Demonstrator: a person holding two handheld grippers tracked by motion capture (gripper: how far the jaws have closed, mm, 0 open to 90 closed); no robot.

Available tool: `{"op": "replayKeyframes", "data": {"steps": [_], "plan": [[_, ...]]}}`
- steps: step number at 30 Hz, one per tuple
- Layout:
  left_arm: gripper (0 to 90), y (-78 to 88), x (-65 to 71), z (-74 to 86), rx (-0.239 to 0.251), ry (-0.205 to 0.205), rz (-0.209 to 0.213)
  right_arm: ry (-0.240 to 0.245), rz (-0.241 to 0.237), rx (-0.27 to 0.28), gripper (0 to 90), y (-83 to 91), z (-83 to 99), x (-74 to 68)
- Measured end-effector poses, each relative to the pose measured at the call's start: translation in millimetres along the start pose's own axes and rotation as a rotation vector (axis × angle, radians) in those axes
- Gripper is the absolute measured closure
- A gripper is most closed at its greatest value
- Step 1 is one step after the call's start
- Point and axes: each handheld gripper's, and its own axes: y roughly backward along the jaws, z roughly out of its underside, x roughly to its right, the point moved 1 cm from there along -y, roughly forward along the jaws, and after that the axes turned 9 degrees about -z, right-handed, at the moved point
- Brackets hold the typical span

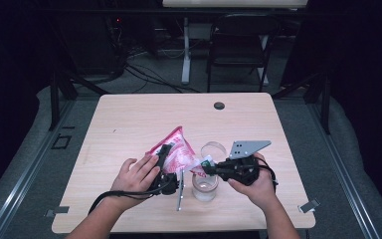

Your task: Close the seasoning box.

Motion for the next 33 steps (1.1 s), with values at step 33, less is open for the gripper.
{"op": "replayKeyframes", "data": {"steps": [33], "plan": [[63.1,0.8,-4.8,-5.0,0.028,-0.028,-0.031,-0.004,0.003,-0.001,89.2,3.6,1.9,1.9]]}}
